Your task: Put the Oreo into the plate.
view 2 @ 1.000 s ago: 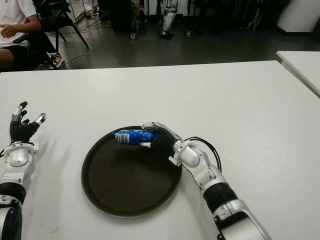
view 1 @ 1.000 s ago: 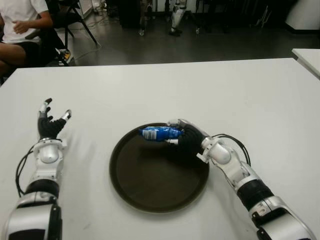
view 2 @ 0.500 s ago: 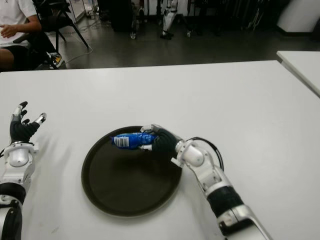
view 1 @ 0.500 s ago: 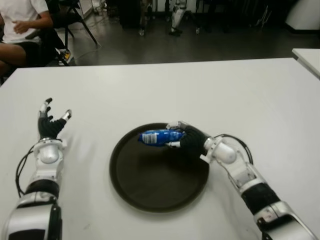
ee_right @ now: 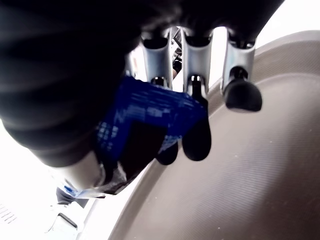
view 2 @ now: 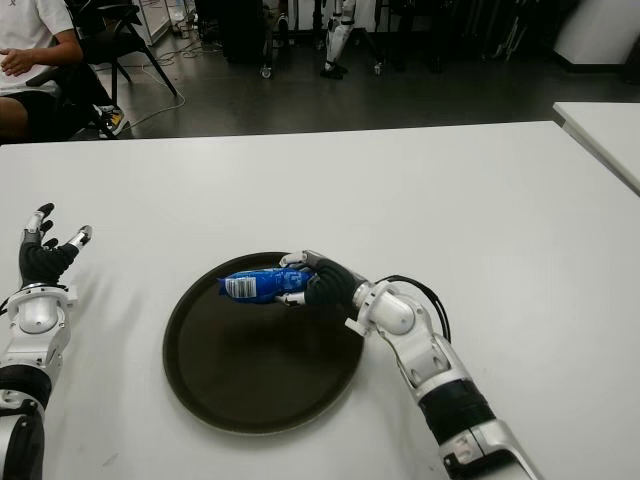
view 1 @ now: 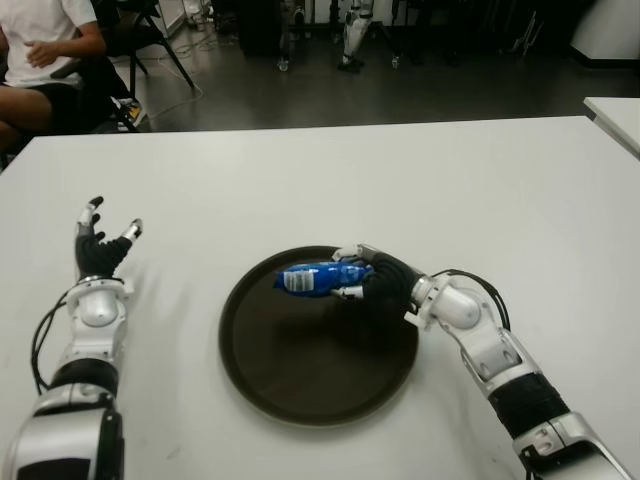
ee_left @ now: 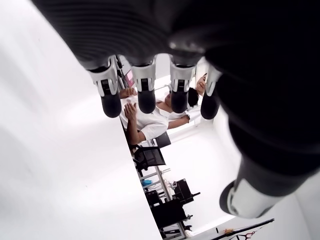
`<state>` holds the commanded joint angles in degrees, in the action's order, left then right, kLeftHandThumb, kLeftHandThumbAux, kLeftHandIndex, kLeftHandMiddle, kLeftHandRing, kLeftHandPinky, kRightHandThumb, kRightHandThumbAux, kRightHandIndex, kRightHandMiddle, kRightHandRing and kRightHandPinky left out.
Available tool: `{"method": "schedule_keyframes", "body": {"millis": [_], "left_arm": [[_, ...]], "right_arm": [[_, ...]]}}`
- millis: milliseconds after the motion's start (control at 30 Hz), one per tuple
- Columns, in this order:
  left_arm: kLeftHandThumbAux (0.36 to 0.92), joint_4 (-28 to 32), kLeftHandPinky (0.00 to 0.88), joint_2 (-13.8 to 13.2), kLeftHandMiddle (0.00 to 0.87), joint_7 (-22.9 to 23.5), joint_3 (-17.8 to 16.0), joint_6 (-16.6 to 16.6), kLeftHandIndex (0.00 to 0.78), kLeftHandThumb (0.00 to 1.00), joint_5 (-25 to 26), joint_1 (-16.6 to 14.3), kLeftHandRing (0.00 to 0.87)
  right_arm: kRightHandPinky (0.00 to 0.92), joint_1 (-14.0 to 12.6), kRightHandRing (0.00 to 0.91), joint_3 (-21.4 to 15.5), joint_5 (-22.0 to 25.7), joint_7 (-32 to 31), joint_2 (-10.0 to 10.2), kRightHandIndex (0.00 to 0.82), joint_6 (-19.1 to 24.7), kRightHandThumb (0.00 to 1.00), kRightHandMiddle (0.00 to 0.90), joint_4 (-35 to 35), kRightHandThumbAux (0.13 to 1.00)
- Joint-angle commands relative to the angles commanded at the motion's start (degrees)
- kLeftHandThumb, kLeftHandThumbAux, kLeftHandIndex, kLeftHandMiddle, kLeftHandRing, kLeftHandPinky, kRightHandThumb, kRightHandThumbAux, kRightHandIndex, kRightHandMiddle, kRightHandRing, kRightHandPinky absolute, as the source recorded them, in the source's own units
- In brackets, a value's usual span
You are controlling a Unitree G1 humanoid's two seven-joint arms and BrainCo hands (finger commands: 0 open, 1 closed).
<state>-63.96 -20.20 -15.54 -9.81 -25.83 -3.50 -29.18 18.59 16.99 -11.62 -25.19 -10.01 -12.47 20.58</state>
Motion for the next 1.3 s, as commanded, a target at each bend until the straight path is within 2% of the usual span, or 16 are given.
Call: {"method": "schedule_keyframes", "body": {"millis": [467,600,667,700,767,800,833,867,900,967,1000,1067,1200,1300], "left_arm": [[0.732,-0.03,0.0,-0.03,0.0,-0.42,0.2,0.31,0.001,0.0,-0.32,0.0,0.0],[0.725,-0.11,0.0,-0.06,0.0,-0.6,0.15,0.44,0.0,0.0,-0.3,0.0,0.0],[0.723,-0.16,0.0,-0.08,0.0,-0.6,0.12,0.38,0.0,0.0,-0.27,0.02,0.0],[0.722,-0.2,0.0,-0.1,0.0,-0.61,0.13,0.33,0.0,0.0,-0.3,0.02,0.0],[0.723,-0.31,0.0,-0.18,0.0,-0.68,0.18,0.22,0.0,0.0,-0.4,-0.01,0.0],[0.723,-0.38,0.0,-0.23,0.0,-0.69,0.2,0.17,0.0,0.0,-0.44,-0.03,0.0],[0.723,-0.43,0.0,-0.26,0.0,-0.69,0.22,0.13,0.0,0.0,-0.46,-0.04,0.0],[0.723,-0.47,0.0,-0.27,0.0,-0.69,0.22,0.11,0.0,0.0,-0.47,-0.06,0.0],[0.723,-0.53,0.0,-0.28,0.0,-0.68,0.24,0.04,0.0,0.0,-0.49,-0.09,0.0],[0.723,-0.65,0.0,-0.25,0.0,-0.73,0.24,-0.02,0.0,0.0,-0.49,-0.14,0.0],[0.723,-0.73,0.0,-0.25,0.0,-0.78,0.25,0.02,0.0,0.0,-0.5,-0.17,0.0],[0.718,-0.83,0.0,-0.26,0.0,-0.83,0.26,0.08,0.001,0.0,-0.52,-0.2,0.0],[0.704,-1.02,0.0,-0.39,0.0,-0.48,0.26,0.0,0.0,0.0,-0.46,-0.22,0.0],[0.703,-1.11,0.0,-0.47,0.0,-0.17,0.26,-0.07,0.002,0.0,-0.41,-0.24,0.0]], "right_arm": [[0.844,-0.09,0.846,-0.02,-0.39,1.03,0.08,0.439,-0.41,0.706,0.845,0.1,0.716],[0.846,0.32,0.843,0.51,-2.12,3.55,-0.18,0.44,-5.05,0.706,0.834,1.81,0.716],[0.74,0.48,0.761,0.64,-2.41,4.03,-0.26,0.436,-6.47,0.702,0.743,2.48,0.718],[0.725,0.59,0.749,0.65,-2.25,4.06,-0.18,0.436,-7.06,0.701,0.73,2.96,0.718],[0.57,0.93,0.598,0.58,-1.45,3.77,0.24,0.425,-8.07,0.687,0.574,4.34,0.726],[0.501,1.1,0.517,0.52,-1.02,3.62,0.49,0.385,-8.75,0.567,0.49,5.18,0.734],[0.47,1.22,0.478,0.46,-0.77,3.55,0.65,0.355,-9.27,0.46,0.45,5.78,0.743],[0.424,1.31,0.421,0.42,-0.65,3.53,0.73,0.311,-9.67,0.304,0.391,6.21,0.756],[0.408,1.46,0.401,0.42,-0.37,3.34,0.92,0.296,-10.46,0.249,0.371,7.08,0.761],[0.296,1.94,0.268,0.61,0.12,2.58,1.33,0.174,-12.42,0.101,0.233,9.77,0.714],[0.28,2.5,0.246,0.66,1.33,0.62,1.62,0.152,-13.01,0.081,0.21,11.43,0.704],[0.178,3.26,0.14,0.62,2.8,-1.76,1.94,0.074,-13.74,0.033,0.112,13.41,0.657],[0.081,4.95,0.054,-0.26,7.57,-8.68,2.6,0.018,-14.57,0.006,0.038,16.68,0.639],[0.046,5.84,0.024,-0.88,10.04,-12.57,3.03,0.006,-15.49,0.002,0.019,18.62,0.639]]}}
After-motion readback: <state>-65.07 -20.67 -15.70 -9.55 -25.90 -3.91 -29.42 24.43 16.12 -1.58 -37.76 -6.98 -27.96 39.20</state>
